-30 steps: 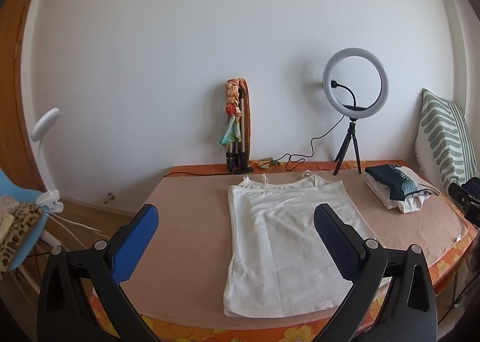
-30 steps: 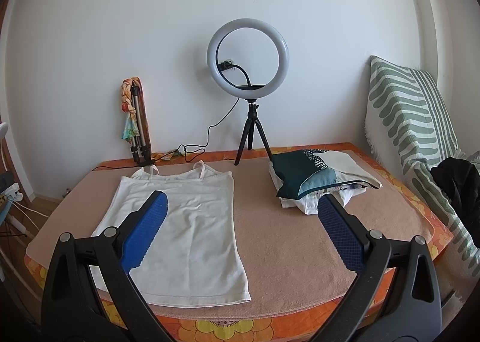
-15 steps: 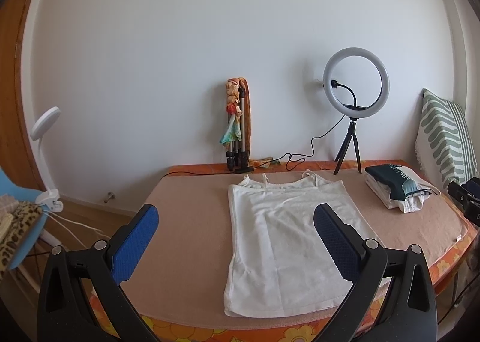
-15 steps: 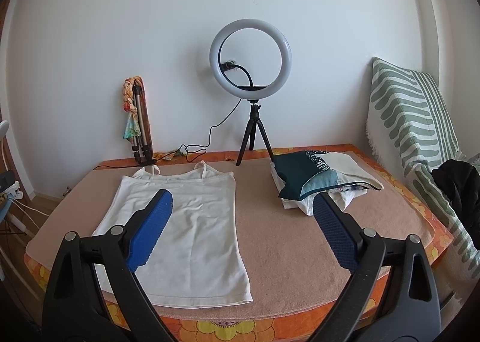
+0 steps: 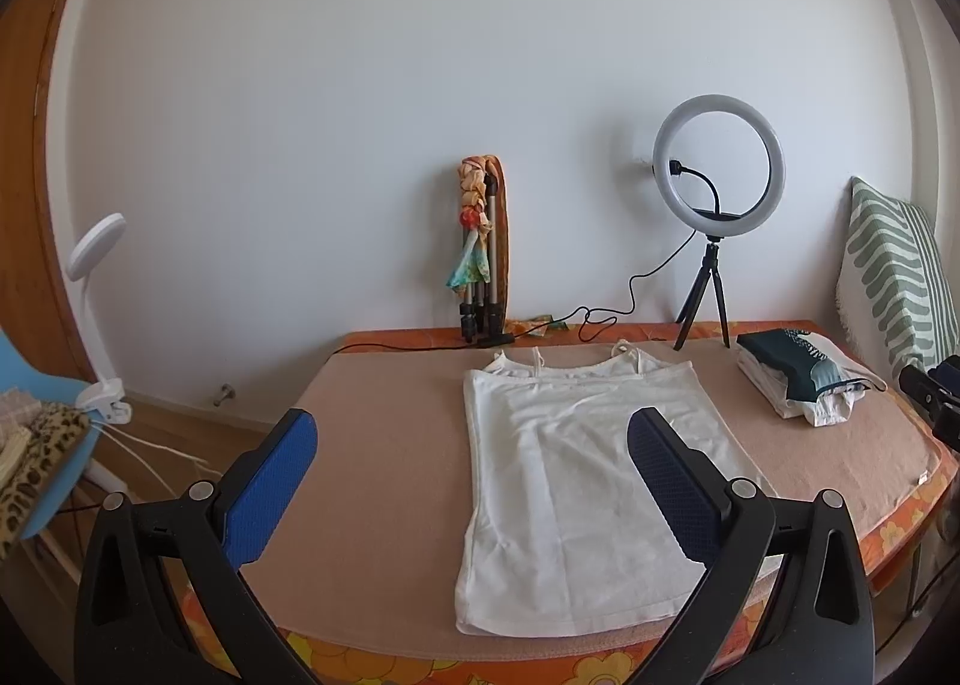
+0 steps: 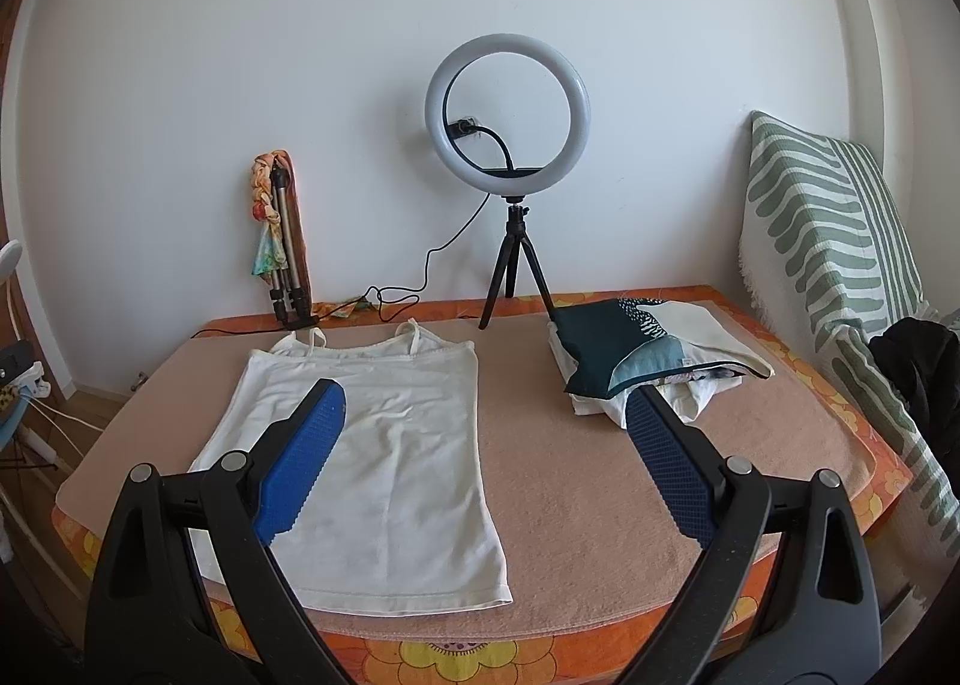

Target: Fold small clothes

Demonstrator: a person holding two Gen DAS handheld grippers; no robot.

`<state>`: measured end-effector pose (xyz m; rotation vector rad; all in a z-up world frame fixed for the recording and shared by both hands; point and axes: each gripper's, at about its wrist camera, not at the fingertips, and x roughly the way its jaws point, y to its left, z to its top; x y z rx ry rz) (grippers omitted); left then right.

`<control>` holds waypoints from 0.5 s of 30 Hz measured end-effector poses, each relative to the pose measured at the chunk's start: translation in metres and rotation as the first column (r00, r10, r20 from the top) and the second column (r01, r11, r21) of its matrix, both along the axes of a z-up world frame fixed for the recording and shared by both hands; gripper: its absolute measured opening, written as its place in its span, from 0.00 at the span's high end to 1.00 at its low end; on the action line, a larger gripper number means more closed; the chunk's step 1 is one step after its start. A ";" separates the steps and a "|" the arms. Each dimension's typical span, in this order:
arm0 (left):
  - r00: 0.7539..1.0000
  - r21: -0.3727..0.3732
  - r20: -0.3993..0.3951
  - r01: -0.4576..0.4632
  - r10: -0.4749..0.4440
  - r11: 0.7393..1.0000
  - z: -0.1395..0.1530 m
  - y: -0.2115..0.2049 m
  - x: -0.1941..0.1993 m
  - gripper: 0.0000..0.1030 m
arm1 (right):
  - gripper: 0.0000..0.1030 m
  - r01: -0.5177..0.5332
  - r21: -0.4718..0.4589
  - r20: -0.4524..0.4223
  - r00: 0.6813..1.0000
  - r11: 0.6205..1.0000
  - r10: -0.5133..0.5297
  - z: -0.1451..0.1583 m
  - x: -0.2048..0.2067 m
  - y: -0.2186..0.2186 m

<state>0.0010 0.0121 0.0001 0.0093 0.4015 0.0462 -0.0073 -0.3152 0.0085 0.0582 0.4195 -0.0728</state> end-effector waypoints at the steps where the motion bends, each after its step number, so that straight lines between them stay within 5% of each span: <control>1: 1.000 0.001 -0.002 0.001 -0.001 1.000 -0.001 0.000 0.000 0.00 | 0.06 -0.003 0.002 -0.003 1.000 1.000 0.003 -0.001 0.000 0.000; 15: 0.998 -0.050 -0.059 -0.003 0.000 0.999 -0.014 0.027 0.011 0.00 | 0.06 -0.067 0.015 -0.030 0.997 0.998 0.068 0.000 0.014 0.019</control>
